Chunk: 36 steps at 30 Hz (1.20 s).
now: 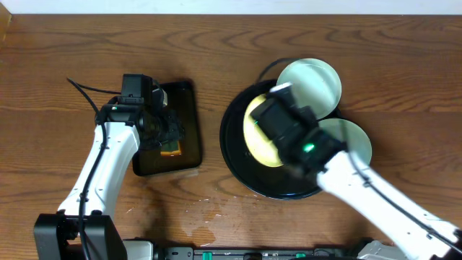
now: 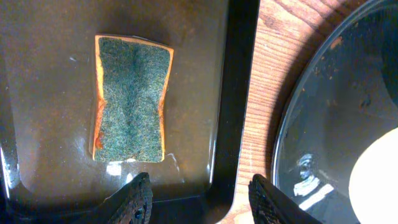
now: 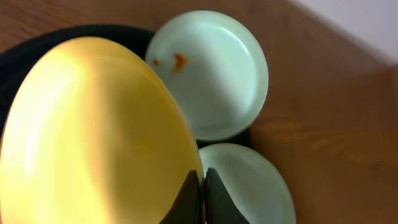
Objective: Clean dirty plates on tray and stack at the side
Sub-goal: 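Lift the yellow plate by its rim with right gripper, then place the yellow plate on the table right of the round tray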
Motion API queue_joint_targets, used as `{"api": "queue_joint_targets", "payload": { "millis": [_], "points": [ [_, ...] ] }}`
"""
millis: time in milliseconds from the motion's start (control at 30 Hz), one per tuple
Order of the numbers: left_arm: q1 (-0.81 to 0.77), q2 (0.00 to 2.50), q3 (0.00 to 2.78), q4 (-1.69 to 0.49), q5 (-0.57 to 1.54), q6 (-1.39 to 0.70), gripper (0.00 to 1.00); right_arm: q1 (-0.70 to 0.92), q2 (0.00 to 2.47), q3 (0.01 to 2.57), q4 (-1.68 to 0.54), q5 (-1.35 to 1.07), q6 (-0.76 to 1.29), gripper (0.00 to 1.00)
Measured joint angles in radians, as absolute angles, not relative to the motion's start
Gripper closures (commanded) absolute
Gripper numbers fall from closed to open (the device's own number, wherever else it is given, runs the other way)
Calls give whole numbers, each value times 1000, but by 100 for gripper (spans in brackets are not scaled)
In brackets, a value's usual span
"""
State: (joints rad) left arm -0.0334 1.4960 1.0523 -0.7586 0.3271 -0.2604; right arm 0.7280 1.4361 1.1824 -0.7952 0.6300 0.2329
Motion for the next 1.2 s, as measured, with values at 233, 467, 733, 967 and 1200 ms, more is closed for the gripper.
{"api": "queue_joint_targets", "payload": {
  "millis": [233, 467, 733, 967, 1200],
  "points": [
    [-33, 1496, 1052, -759, 327, -260, 48, 350, 1330, 1242, -833, 270, 285, 99],
    [-33, 1496, 1052, -759, 327, -260, 48, -105, 1331, 1244, -847, -23, 356, 99],
    [-33, 1496, 1052, -759, 327, -260, 48, -512, 1452, 1245, -816, -134, 451, 99],
    [-33, 1496, 1052, -758, 327, -260, 48, -685, 1670, 1245, -722, -150, 533, 99],
    [-33, 1496, 1052, -754, 327, -260, 48, -707, 1825, 1245, -697, -154, 541, 75]
  ]
}}
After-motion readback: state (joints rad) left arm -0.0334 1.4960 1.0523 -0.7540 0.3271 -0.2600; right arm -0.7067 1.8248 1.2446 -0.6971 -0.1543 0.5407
